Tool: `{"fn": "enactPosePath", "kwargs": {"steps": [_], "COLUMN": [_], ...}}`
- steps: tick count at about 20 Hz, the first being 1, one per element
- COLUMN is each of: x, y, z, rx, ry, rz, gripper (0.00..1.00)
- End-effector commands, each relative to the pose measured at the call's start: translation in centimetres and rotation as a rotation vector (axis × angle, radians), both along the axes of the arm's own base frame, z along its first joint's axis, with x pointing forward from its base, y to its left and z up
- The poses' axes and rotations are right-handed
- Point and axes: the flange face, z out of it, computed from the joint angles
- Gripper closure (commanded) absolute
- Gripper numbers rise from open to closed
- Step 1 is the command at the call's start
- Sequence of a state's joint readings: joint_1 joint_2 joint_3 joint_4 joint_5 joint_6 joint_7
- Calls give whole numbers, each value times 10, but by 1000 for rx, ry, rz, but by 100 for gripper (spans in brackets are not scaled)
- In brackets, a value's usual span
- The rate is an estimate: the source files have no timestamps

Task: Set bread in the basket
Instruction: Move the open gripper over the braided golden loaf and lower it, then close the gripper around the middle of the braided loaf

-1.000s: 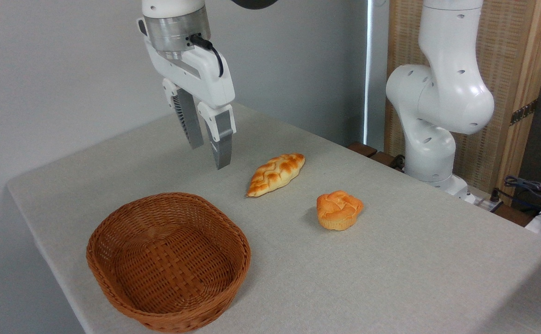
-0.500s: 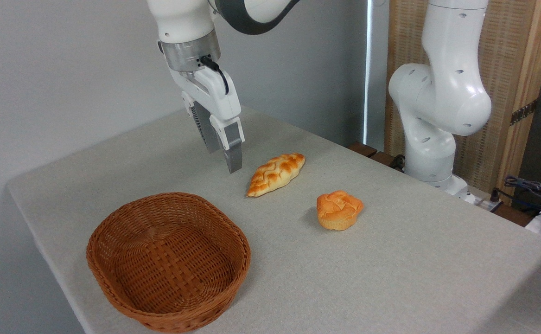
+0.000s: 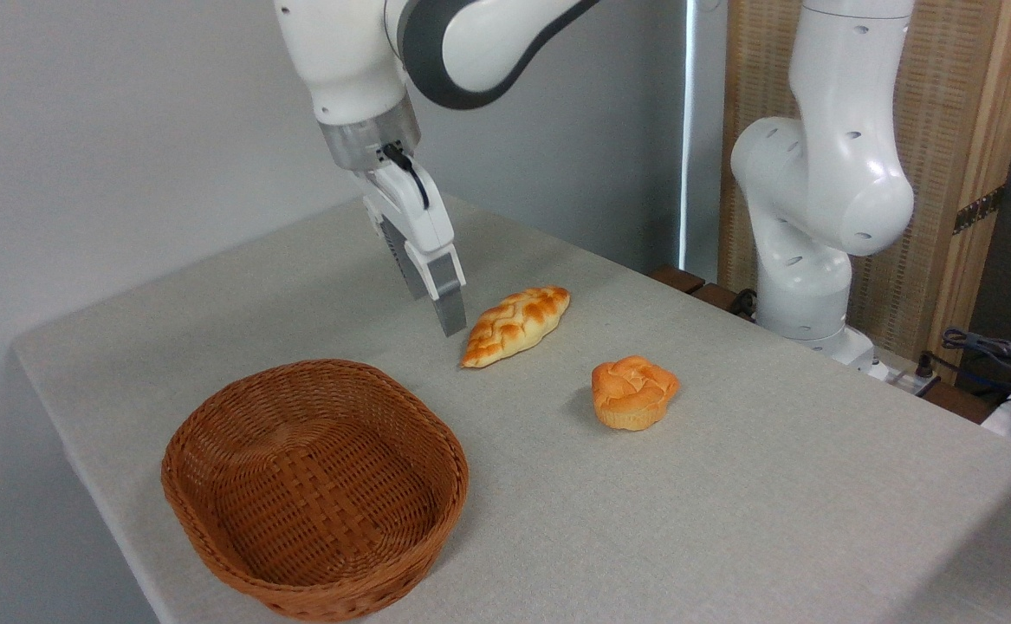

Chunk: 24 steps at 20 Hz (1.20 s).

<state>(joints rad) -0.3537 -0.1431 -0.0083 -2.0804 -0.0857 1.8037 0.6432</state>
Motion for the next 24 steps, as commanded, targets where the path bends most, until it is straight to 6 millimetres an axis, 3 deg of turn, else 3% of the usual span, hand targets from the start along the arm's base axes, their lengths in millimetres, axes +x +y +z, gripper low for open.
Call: {"fn": "enactPosePath", "kwargs": {"steps": [1, 6, 15, 24], "x": [-31, -45, -64, -64], "y": [5, 8, -11, -11], "z": [-12, -19, -34, -41], "rx": [-23, -24, 3, 8], "ry": [-48, -57, -2, -3], "rz": [-19, -23, -28, -29], "gripper": [0, 0, 0, 0]}}
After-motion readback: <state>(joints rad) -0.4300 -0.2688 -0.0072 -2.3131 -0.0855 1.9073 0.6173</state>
